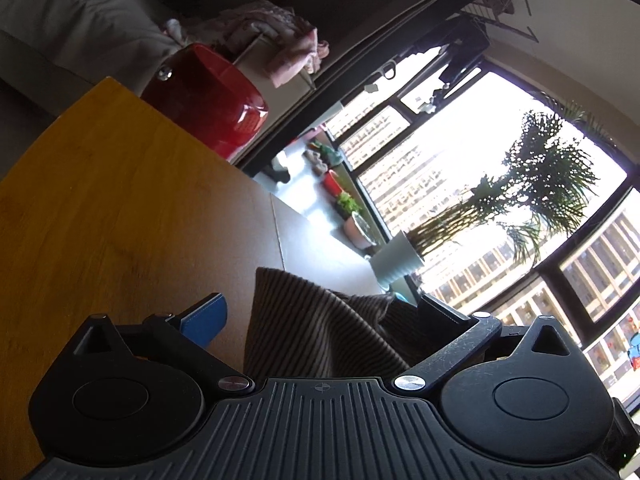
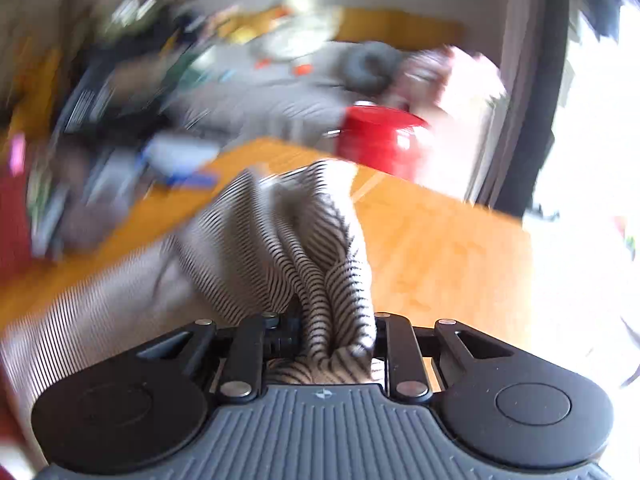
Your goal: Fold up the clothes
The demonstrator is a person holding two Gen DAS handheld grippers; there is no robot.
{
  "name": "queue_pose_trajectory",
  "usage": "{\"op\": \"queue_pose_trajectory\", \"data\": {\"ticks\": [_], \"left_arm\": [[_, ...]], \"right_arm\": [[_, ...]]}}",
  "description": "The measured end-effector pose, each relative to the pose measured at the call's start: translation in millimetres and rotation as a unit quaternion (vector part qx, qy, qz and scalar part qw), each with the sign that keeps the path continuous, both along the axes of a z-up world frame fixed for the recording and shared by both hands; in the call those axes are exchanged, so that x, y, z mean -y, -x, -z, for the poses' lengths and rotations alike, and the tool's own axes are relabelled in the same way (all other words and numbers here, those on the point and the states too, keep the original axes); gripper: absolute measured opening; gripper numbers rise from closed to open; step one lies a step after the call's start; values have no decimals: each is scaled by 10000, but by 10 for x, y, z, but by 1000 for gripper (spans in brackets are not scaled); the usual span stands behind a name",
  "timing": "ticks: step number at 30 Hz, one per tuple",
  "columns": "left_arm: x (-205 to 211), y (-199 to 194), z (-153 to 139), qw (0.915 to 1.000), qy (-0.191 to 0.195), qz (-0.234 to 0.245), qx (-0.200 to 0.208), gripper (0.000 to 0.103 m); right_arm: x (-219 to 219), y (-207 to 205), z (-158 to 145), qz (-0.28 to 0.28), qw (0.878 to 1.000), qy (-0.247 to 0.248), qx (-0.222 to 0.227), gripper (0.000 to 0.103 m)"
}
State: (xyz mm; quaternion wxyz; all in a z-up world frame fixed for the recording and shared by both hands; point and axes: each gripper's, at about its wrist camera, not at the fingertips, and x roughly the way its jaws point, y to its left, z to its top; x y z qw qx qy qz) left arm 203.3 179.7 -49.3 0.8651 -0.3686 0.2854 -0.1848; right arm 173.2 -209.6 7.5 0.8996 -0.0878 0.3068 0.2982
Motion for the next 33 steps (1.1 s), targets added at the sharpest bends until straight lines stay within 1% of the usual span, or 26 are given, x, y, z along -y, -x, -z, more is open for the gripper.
{"op": "queue_pose_trajectory", "data": {"ticks": [2,4,6,8,10,13,14,15,16,17,18,19,20,21,23,24,26,27,28,30,32,33], "left_arm": [[89,-142,69,9996,-112,148,-226,103],[225,-278,105,9982,-324,387,-332,103],[358,-391,117,9965,-472,619,-315,103],[488,-526,136,9952,-490,794,-293,103],[596,-666,155,9944,-457,896,-309,103],[748,-787,194,9931,-578,974,-316,102],[788,-799,196,9926,-674,960,-302,93],[814,-803,203,9921,-801,906,-324,71],[820,-810,219,9920,-883,831,-358,59],[820,-817,238,9920,-943,751,-386,45],[809,-822,240,9923,-945,688,-399,37],[794,-826,235,9929,-922,632,-406,34],[782,-831,208,9930,-949,590,-387,30],[777,-844,151,9928,-1014,538,-346,27],[735,-865,-38,9933,-1077,392,-173,26],[695,-850,-182,9938,-1059,323,-4,25],[600,-725,-520,9926,-1094,202,483,25],[555,-624,-673,9905,-1150,154,737,25],[515,-491,-805,9878,-1213,129,966,25],[455,-193,-976,9830,-1310,152,1278,25],[456,143,-1023,9795,-1395,278,1430,26],[475,297,-985,9785,-1441,389,1420,27]], "right_arm": [[80,-126,61,186,9998,41,-40,21],[153,-244,118,345,9993,74,-82,21],[186,-315,155,345,9993,59,-132,21],[219,-385,192,345,9992,44,-181,21],[265,-435,223,345,9992,-1,-218,21],[335,-519,266,384,9989,-96,-260,21],[359,-534,281,434,9987,-110,-258,21],[375,-561,297,484,9984,-124,-262,21],[373,-618,317,532,9981,-137,-282,21],[371,-675,336,580,9977,-149,-302,21],[369,-731,356,627,9974,-162,-323,21],[367,-788,375,675,9970,-174,-343,21],[350,-852,386,717,9967,-167,-347,21],[296,-926,366,729,9968,-112,-304,20],[176,-1039,224,656,9978,-39,-52,19],[117,-1088,123,604,9981,-13,133,19],[25,-1057,-134,408,9966,0,714,19],[-4,-992,-242,275,9945,9,1013,19],[-8,-854,-298,89,9918,43,1272,19],[-15,-578,-411,-284,9835,111,1784,19],[-19,-297,-493,-640,9723,216,2238,19],[-16,-139,-441,-771,9691,377,2312,19]]}}
